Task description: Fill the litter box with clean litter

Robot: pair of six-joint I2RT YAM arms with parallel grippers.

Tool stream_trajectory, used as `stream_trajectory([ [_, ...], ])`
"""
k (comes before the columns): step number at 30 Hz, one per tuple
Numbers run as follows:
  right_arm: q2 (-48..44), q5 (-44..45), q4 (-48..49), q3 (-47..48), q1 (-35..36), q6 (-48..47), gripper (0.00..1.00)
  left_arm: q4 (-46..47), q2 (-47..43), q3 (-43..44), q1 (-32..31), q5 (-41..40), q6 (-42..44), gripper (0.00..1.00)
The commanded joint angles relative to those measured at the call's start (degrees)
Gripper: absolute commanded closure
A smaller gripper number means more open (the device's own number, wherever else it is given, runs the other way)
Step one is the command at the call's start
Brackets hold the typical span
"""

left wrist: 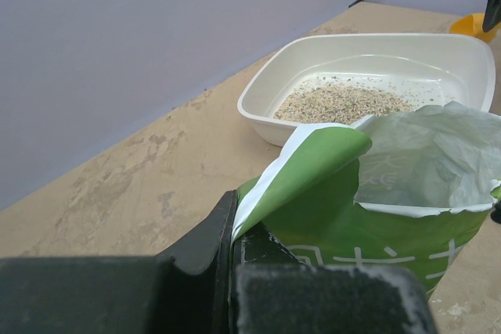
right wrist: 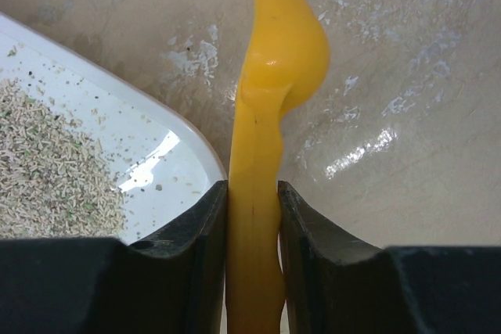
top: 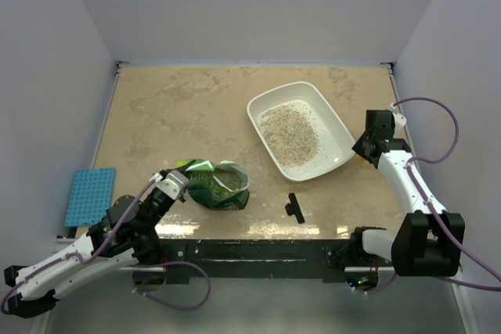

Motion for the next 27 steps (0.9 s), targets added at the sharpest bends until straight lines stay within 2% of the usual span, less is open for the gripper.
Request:
stream_trajectory([
  [1,-1.05,-0.99,-2.8,0.37,-0.15,3.67,0.64,2.45,-0.13,1.58,-0.03,-2.71,-0.1,1.0],
  [6,-3.33,0.77,-5.26,0.99,-0.15,5.52,0.58,2.45,-0.13,1.49,-0.03,-2.27,-0.02,1.0],
  [15,-8.69,-2.39,-7.37,3.71,-0.15,4.65,0.57,2.36,-0.57,1.58,-0.03,-2.18,-0.1,1.0],
  [19,-11.33,-11.95,-5.62,7.04,-0.15,-2.44,0.56,1.83,0.21,2.71,-0.03,-2.88,0.34,1.0],
  [22,-13.18,-24.77,-2.81,8.19,-0.15,-9.21,0.52,1.74,1.53,4.38,-0.03,-2.44,0.86,1.0],
  [23,-13.53,-32.38,-1.76,8.46,-0.06,-10.9,0.51,1.65,2.23,5.43,-0.03,-1.75,1.12,1.0],
  [27,-13.71,-51.9,1.67,8.28,0.81,-16.88,0.41,-0.54,7.84,9.65,-0.03,-0.16,1.13,1.0],
])
